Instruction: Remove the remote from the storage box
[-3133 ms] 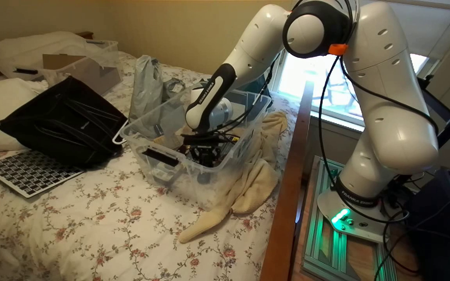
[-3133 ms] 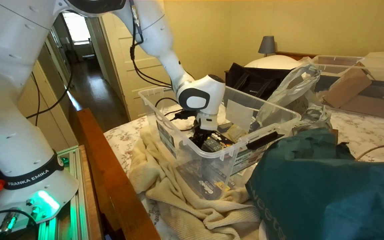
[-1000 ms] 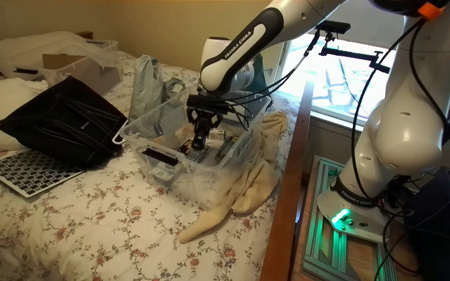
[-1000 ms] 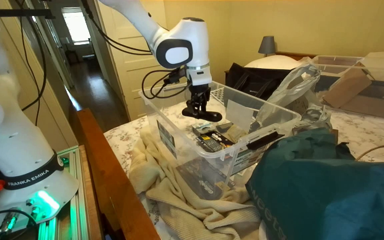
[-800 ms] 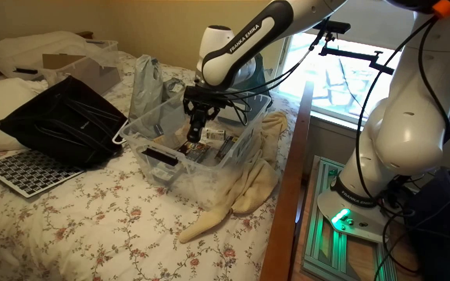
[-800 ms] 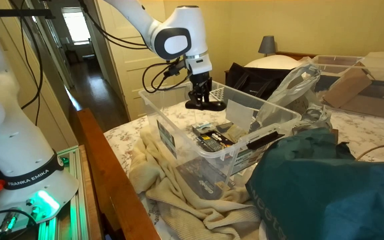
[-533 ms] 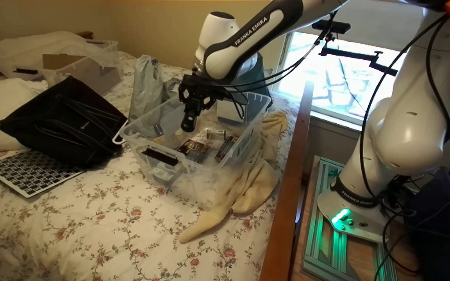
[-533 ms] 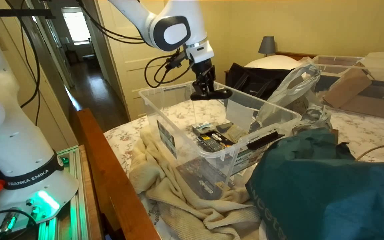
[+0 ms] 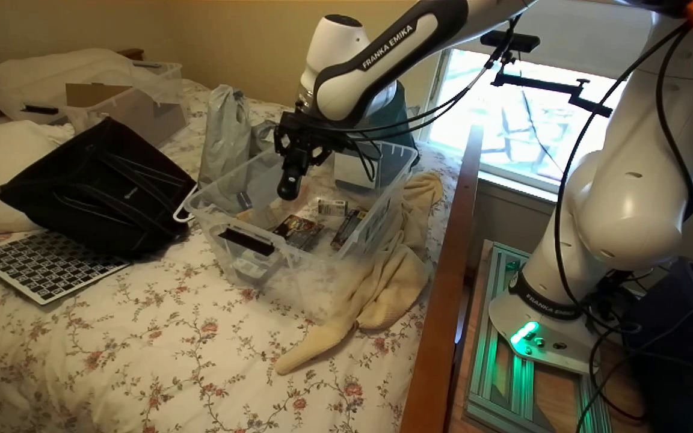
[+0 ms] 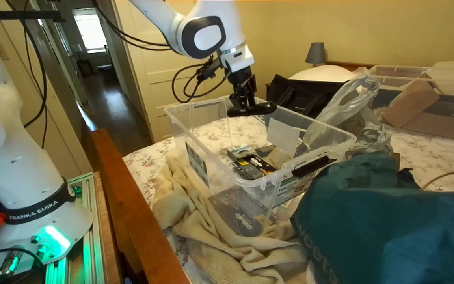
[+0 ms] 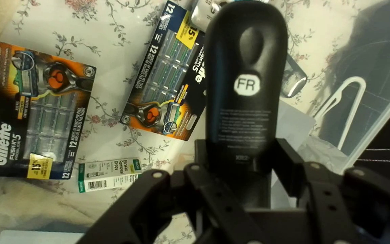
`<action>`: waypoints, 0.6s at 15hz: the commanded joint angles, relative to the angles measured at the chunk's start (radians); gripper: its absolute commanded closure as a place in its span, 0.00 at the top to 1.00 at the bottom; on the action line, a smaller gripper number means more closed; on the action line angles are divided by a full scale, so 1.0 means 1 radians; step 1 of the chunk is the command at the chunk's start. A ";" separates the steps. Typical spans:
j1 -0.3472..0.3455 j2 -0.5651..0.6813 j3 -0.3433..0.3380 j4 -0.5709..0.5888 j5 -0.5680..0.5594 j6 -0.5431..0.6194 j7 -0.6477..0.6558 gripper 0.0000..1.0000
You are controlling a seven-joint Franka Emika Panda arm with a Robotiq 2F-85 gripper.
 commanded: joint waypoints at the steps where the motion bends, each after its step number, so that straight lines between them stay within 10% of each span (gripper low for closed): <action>1: -0.014 0.000 0.012 0.001 0.000 0.000 -0.002 0.51; 6: -0.014 0.000 0.013 0.001 0.000 0.000 -0.003 0.51; 7: -0.014 0.000 0.013 0.001 0.000 0.000 -0.003 0.26; 9: -0.014 0.004 0.009 0.023 -0.018 -0.019 -0.007 0.26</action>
